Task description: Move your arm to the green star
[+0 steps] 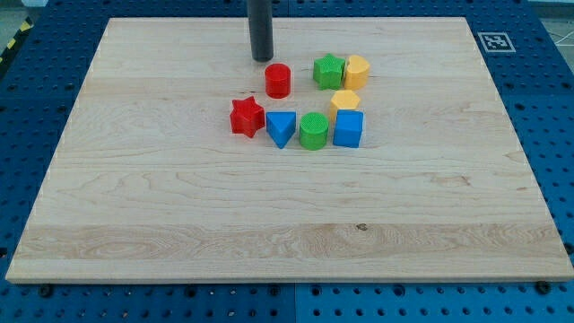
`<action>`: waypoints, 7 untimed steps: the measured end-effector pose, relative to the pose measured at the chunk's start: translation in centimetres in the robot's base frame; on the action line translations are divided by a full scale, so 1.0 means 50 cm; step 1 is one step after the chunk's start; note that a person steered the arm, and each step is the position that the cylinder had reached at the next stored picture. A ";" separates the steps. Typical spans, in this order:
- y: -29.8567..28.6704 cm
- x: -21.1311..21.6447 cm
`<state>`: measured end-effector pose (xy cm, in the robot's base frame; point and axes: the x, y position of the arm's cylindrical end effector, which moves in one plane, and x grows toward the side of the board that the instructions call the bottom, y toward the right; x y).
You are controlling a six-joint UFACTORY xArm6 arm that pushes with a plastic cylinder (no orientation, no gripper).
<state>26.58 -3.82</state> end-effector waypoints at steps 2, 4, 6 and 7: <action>0.074 -0.010; 0.083 0.069; 0.099 0.109; 0.115 0.116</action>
